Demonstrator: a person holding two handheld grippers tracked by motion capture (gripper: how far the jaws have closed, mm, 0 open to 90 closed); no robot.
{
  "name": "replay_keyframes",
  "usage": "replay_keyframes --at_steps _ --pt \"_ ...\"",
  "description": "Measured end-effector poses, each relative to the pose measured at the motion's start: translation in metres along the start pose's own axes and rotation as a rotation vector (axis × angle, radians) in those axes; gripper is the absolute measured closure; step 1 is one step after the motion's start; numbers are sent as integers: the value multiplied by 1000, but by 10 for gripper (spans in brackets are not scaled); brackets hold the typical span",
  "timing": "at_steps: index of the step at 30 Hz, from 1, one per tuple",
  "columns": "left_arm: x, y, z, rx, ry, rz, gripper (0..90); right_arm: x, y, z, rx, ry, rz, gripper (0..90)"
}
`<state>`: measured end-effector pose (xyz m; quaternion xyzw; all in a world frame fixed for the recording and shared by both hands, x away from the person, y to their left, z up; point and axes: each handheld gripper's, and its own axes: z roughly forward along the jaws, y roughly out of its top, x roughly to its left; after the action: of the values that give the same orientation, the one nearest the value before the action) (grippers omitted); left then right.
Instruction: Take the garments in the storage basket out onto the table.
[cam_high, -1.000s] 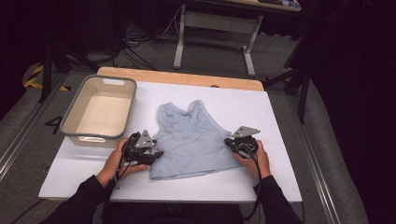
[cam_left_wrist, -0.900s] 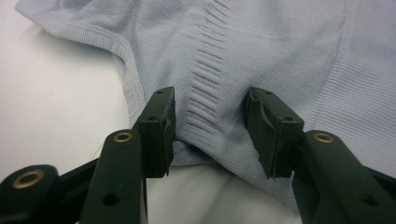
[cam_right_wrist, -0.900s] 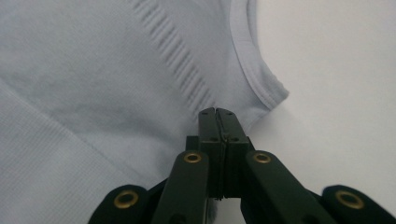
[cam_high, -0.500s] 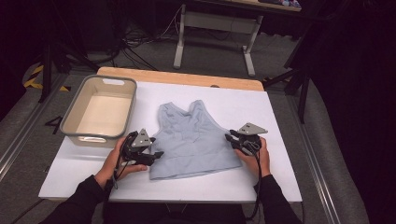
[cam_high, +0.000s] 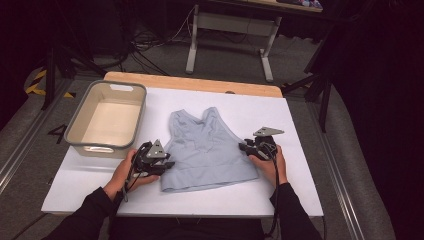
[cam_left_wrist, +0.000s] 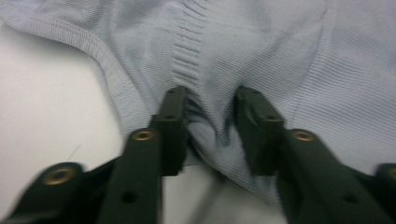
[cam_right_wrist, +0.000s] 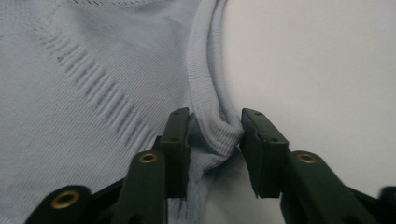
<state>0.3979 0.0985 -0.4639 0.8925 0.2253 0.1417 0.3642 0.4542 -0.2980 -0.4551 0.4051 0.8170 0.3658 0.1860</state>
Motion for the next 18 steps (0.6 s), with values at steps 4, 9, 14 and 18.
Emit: replay_keyframes --at_steps 4,9,14,18 --pt "1 1 0 4 12 8 843 0 0 -1 3 27 11 798" --pt "1 4 -5 31 81 58 860 2 -1 -9 34 24 10 835" --pt "8 4 -11 -9 129 10 859 10 -6 -24 58 16 -21 833" --pt "8 3 -13 -40 130 -16 800 15 -10 -28 49 1 -40 814"
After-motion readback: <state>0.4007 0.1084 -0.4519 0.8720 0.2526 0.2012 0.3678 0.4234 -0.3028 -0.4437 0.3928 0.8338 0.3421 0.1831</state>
